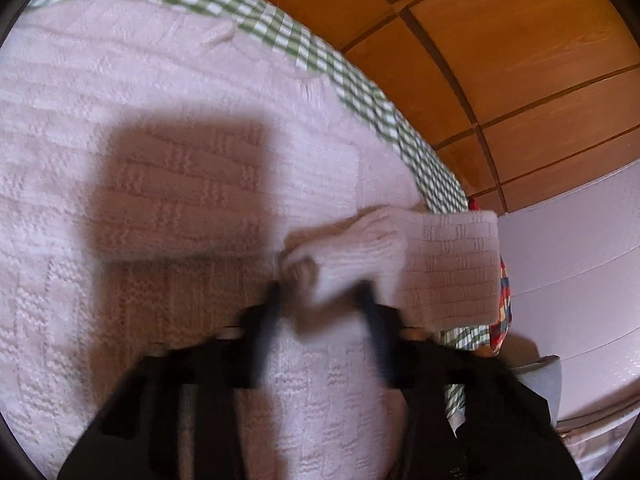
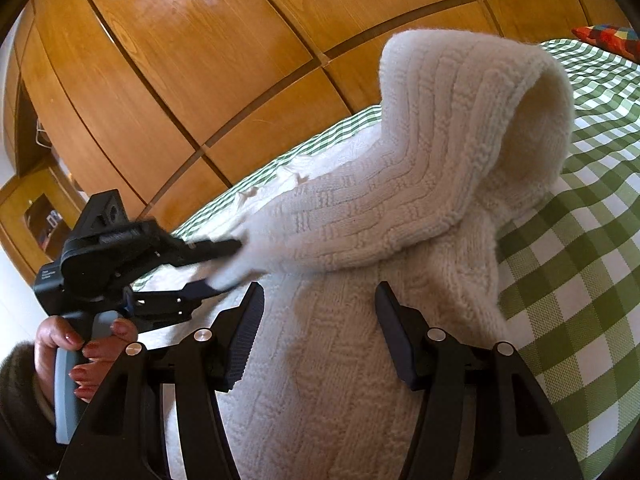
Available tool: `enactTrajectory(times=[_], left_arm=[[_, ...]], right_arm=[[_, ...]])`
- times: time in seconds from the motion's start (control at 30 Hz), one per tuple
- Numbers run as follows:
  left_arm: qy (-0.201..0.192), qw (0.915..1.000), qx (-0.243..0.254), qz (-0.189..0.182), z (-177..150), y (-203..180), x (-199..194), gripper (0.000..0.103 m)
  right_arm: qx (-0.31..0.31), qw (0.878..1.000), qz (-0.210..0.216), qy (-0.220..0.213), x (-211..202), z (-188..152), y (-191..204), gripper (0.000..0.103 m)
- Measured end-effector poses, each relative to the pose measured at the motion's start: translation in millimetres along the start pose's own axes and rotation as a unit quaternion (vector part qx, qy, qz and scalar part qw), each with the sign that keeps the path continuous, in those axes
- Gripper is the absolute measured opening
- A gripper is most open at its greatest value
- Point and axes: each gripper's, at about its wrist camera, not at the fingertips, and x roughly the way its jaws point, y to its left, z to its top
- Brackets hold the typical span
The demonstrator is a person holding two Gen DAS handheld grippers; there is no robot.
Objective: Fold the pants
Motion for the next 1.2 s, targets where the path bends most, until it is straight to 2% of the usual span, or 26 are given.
enactTrajectory(times=[0.03,0.2,0.33,0.53,0.73,0.83,0.9,1.03,1.07,1.1,1.13,1.17,1.2], left_arm=[[0.004,1.0,0.002,-0.002,-1.5,0.0,0.9,0.008],[-0.016,0.9992,0.025,-0.026,-2.9,-9.7,-16.0,0.007],[-0.065,0.9963,0.045,-0.034,7.1,-18.0,-50.6,0.006],[-0.129,0.9894,0.066,-0.012,23.2,-7.9,-100.8,0.006],[-0.144,0.9883,0.047,0.021,27.1,29.8,-116.6,0.006],[-0.137,0.9892,0.038,0.034,22.6,48.1,-114.3,0.006],[-0.134,0.9894,0.036,0.041,19.3,56.7,-107.2,0.006],[-0.134,0.9893,0.028,0.05,17.7,67.7,-98.2,0.006],[-0.142,0.9878,0.032,0.056,17.6,67.5,-98.3,0.006],[-0.15,0.9861,0.038,0.062,17.5,64.4,-100.1,0.006],[-0.159,0.9838,0.047,0.068,17.8,61.2,-102.2,0.006],[-0.176,0.9794,0.062,0.077,18.0,56.5,-107.3,0.006],[-0.192,0.975,0.076,0.081,18.4,50.9,-114.1,0.006]], right_arm=[[0.0,1.0,0.0,0.0,-0.2,-0.5,-0.1,0.057],[0.001,1.0,0.001,0.001,0.7,-1.4,1.8,0.057],[-0.001,1.0,-0.001,0.001,0.2,-0.4,2.0,0.057],[-0.007,1.0,-0.009,0.003,1.4,-0.1,3.5,0.057],[-0.006,1.0,-0.017,0.021,4.3,6.0,5.1,0.057],[0.03,0.999,-0.001,0.032,2.6,15.3,-2.3,0.057],[0.079,0.996,0.009,0.032,2.1,24.5,-14.9,0.057],[0.176,0.984,0.011,0.009,2.8,45.6,-43.5,0.057],[0.199,0.98,0.005,0.007,4.5,50.0,-51.6,0.054],[0.232,0.973,0.002,0.006,7.8,55.2,-63.1,0.04],[0.251,0.968,-0.002,0.009,11.5,58.9,-70.2,0.032],[0.266,0.964,-0.016,0.017,16.9,64.3,-78.0,0.015],[0.27,0.962,-0.026,0.021,18.6,68.6,-81.5,0.008]])
